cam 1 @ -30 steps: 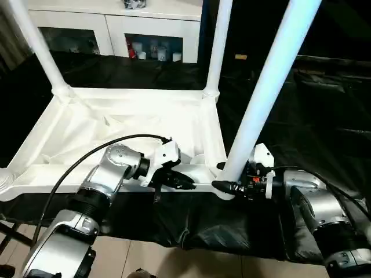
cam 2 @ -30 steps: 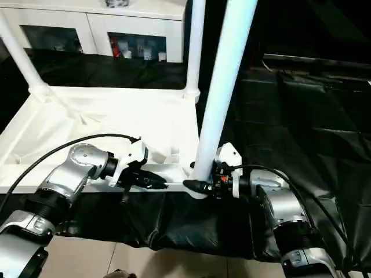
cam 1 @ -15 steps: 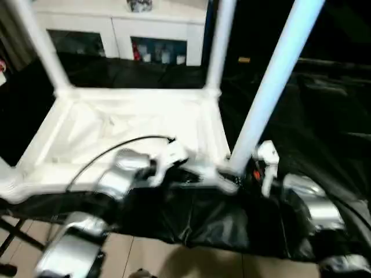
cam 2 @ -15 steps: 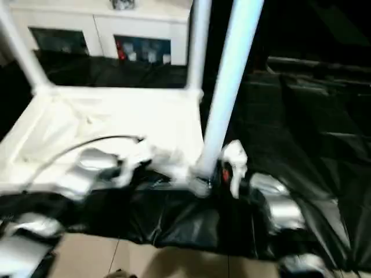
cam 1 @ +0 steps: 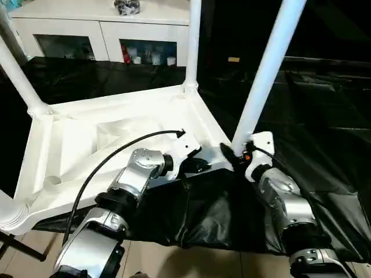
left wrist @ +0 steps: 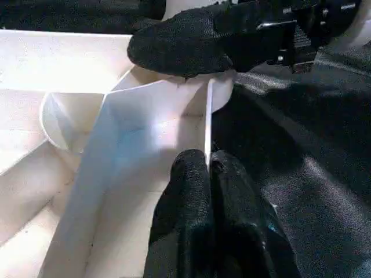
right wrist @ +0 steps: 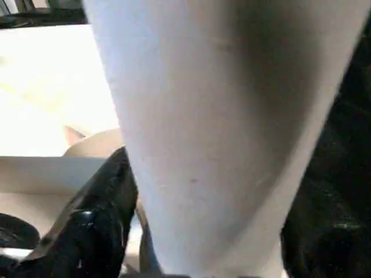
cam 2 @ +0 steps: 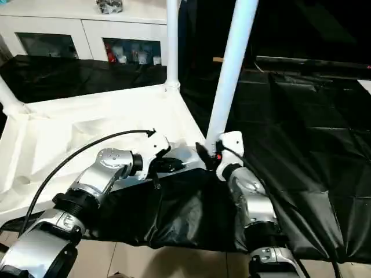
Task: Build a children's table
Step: Rotate leg to tighten
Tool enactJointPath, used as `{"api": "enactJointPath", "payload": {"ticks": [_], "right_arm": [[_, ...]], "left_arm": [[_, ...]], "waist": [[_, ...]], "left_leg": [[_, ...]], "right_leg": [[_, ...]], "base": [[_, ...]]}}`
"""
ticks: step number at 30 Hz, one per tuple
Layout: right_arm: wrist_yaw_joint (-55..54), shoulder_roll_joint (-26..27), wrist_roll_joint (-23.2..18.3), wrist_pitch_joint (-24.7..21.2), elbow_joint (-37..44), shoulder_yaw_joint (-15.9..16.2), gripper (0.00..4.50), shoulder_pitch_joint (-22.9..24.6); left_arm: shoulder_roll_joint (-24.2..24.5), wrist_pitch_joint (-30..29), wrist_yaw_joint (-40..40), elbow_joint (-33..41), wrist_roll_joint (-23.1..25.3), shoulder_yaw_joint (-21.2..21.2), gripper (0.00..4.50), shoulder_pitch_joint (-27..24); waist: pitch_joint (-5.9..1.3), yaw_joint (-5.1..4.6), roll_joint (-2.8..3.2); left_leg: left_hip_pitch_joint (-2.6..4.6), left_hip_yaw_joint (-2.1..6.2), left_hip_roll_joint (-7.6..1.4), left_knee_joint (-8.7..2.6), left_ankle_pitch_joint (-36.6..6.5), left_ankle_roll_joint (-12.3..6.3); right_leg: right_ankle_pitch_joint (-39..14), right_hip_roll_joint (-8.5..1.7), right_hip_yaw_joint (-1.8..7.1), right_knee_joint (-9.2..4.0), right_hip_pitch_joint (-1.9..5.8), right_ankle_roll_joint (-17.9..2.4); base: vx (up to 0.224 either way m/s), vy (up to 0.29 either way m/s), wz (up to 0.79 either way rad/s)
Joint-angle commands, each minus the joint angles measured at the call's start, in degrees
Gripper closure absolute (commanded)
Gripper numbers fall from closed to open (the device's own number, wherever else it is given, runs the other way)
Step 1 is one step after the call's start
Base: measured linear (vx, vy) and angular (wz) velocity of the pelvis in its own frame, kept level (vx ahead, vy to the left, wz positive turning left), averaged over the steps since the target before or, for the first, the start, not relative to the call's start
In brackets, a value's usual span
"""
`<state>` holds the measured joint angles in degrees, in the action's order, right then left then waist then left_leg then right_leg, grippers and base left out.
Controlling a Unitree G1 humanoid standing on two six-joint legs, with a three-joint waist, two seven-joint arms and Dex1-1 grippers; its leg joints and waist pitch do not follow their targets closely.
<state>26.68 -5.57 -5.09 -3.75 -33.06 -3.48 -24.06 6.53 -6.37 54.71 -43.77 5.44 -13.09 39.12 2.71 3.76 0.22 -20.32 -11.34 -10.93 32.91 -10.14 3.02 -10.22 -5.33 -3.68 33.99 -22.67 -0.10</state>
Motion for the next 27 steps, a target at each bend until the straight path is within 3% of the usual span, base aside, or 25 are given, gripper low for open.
{"api": "enactJointPath", "payload": {"ticks": [1, 4, 5, 6, 9, 10, 12, 13, 16, 17, 20, 26, 27], "right_arm": [[6.9, 1.3, 0.9, -1.9, 0.7, 8.1, 0.77, 0.8], [9.9, -1.7, 0.5, -2.1, 1.6, 7.8, 0.7, 1.1], [12.4, -3.6, 0.4, -2.1, 2.3, 7.9, 0.7, 1.5], [14.8, -5.3, 0.2, -2.0, 2.9, 7.9, 0.7, 1.8], [17.7, -7.5, 0.5, -0.7, 3.6, 8.1, 0.7, 2.5], [18.9, -8.3, 0.6, -0.7, 3.9, 8.3, 0.7, 2.8], [25.2, -10.8, -1.1, -2.0, 5.5, 9.3, 0.7, 3.9], [30.0, -12.6, -2.7, -3.6, 6.7, 10.0, 0.7, 4.6], [34.3, -14.3, -4.0, -5.0, 7.5, 10.7, 0.7, 4.9], [35.9, -14.9, -4.4, -5.4, 7.7, 10.9, 0.7, 4.9], [39.9, -16.6, -4.3, -6.0, 7.7, 12.1, 0.7, 4.7], [40.8, -16.6, -4.0, -5.3, 6.1, 12.8, 1.2, 3.6], [41.0, -16.7, -3.9, -5.7, 5.9, 13.1, 1.2, 3.2]], "left_arm": [[-2.2, 1.8, 2.7, 1.5, -1.7, -2.2, 4.5, 2.4], [-1.0, 2.2, 4.6, 1.4, -2.0, -1.8, 4.5, 2.7], [-0.2, 2.3, 6.4, 1.6, -2.4, -1.7, 4.5, 2.7], [0.7, 2.3, 8.0, 1.9, -2.6, -1.8, 4.5, 2.7], [2.0, 2.7, 10.5, 2.8, -2.8, -2.1, 4.5, 2.3], [2.5, 2.1, 11.5, 3.3, -3.0, -2.2, 4.5, 2.1], [4.5, 1.4, 15.9, 4.7, -3.9, -2.6, 4.5, 1.4], [5.8, 1.0, 18.0, 5.2, -4.1, -2.8, 4.5, 1.1], [6.8, 1.3, 19.1, 5.2, -3.9, -3.0, 4.5, 0.9], [7.1, 1.3, 19.7, 5.2, -3.8, -3.1, 4.5, 0.8], [8.1, 0.8, 21.9, 6.3, -4.3, -3.6, 4.5, 0.3], [8.9, 0.0, 23.0, 7.8, -4.9, -4.0, 4.5, -0.1], [9.1, -0.1, 23.2, 8.0, -4.9, -4.0, 4.5, -0.2]], "waist": [[-3.08, -0.15, -0.13], [-3.13, -0.22, -0.07], [-3.42, -0.24, -0.08], [-3.42, -0.24, -0.08], [-3.78, 0.06, -0.24], [-3.83, 0.06, -0.53], [-3.6, 0.34, -0.33], [-3.5, 0.54, 0.17], [-3.43, 0.77, 0.04], [-3.25, 1.07, 0.14], [-3.21, 1.44, -0.12], [-3.56, 1.51, -0.35], [-3.53, 1.49, -0.68]], "left_leg": [[0.29, 1.29, -2.08, -4.34, -18.5, -0.56], [0.22, 1.28, -2.06, -4.27, -18.0, -1.06], [0.08, 1.13, -2.12, -3.97, -15.8, -1.75], [0.08, 1.13, -2.12, -3.97, -15.8, -1.75], [-0.18, 0.92, -2.19, -3.41, -11.0, -4.16], [-0.23, 0.89, -2.2, -3.32, -10.1, -4.57], [-0.29, 0.82, -2.27, -3.3, -10.2, -5.56], [-0.33, 0.78, -2.34, -3.29, -10.7, -5.71], [-0.15, 0.77, -2.61, -3.42, -12.3, -5.19], [0.02, 0.8, -2.65, -3.6, -14.3, -4.11], [0.18, 0.93, -2.72, -3.81, -15.9, -2.6], [-0.03, 0.9, -2.62, -3.51, -12.5, -2.93], [-0.12, 0.78, -2.51, -3.4, -11.6, -3.45]], "right_leg": [[-17.6, -3.11, 2.37, -4.91, 2.08, -10.9], [-17.8, -3.18, 2.34, -4.97, 2.22, -10.9], [-14.0, -3.12, 2.44, -4.56, 2.34, -11.9], [-14.0, -3.12, 2.44, -4.56, 2.34, -11.9], [-5.0, -3.04, 2.39, -3.49, 2.63, -14.8], [-3.8, -3.02, 2.32, -3.34, 2.7, -15.2], [-4.6, -3.03, 2.13, -3.37, 2.84, -15.8], [-5.5, -2.92, 2.1, -3.38, 2.84, -15.8], [-7.4, -2.94, 2.09, -3.54, 2.61, -15.9], [-11.0, -3.06, 2.1, -3.88, 2.48, -15.3], [-14.1, -3.21, 2.2, -4.14, 2.36, -14.3], [-9.3, -3.25, 2.23, -3.47, 2.49, -15.2], [-8.7, -3.16, 2.18, -3.43, 2.51, -15.3]], "base": [[0.0, 0.0, 0.0], [0.0, 0.0, 0.0], [0.0, 0.0, 0.0], [0.0, 0.0, 0.0], [0.0, 0.0, 0.0], [0.0, 0.0, 0.0], [0.0, 0.0, 0.0], [0.0, 0.0, 0.0], [0.0, 0.0, 0.0], [0.0, 0.0, 0.0], [0.0, 0.0, 0.0], [0.0, 0.0, 0.0], [0.0, 0.0, 0.0]]}}
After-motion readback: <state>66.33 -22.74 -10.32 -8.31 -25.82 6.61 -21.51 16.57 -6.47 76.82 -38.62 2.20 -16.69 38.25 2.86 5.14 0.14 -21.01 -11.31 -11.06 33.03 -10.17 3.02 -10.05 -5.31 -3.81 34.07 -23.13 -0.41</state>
